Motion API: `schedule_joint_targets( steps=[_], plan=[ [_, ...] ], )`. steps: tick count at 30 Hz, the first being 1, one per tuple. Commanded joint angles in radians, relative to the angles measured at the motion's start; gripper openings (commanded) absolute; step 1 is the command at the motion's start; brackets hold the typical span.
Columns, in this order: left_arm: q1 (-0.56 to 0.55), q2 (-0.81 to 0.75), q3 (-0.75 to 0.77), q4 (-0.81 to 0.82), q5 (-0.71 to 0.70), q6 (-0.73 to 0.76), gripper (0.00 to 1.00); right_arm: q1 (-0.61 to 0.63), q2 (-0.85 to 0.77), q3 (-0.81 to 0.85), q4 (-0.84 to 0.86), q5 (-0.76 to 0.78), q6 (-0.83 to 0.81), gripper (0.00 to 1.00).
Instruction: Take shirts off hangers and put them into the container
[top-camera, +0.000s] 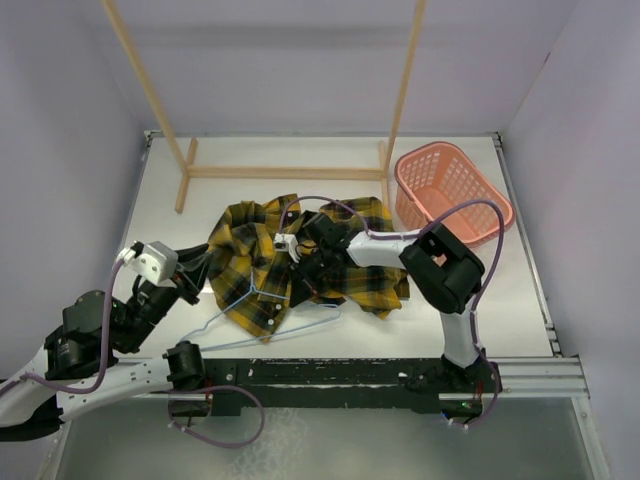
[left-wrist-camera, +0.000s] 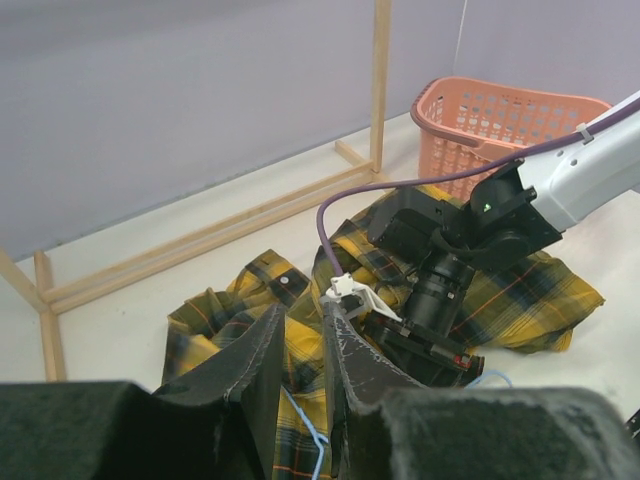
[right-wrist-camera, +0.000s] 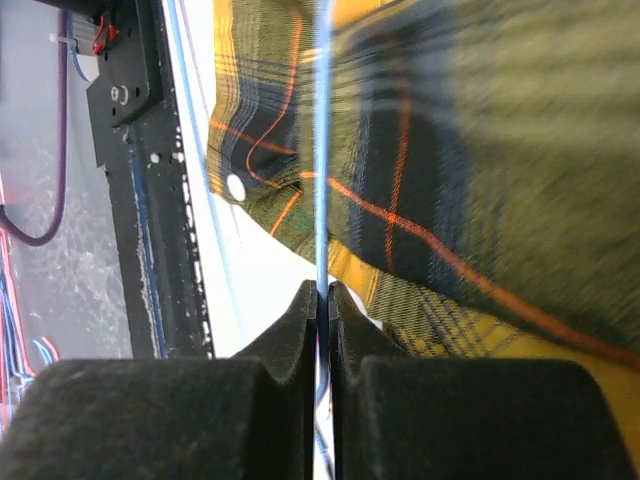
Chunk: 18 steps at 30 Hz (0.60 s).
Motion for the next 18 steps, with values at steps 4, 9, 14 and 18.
schedule_joint_targets(
  steps=[4,9,14,18],
  plan=[
    [0.007,-0.002,-0.001,0.016,-0.012,-0.022,0.26,0.007,-0.075,-0.024,0.038,0.018,0.057,0.0],
    [0.013,-0.015,-0.003,0.017,-0.019,-0.03,0.26,0.007,-0.216,-0.043,0.013,0.05,0.128,0.0],
    [0.02,-0.024,-0.009,0.021,-0.022,-0.033,0.26,0.008,-0.415,-0.024,-0.148,0.143,0.144,0.0],
    [0.038,-0.033,-0.011,0.032,-0.01,-0.032,0.25,0.007,-0.545,0.032,-0.311,0.223,0.125,0.0]
  ],
)
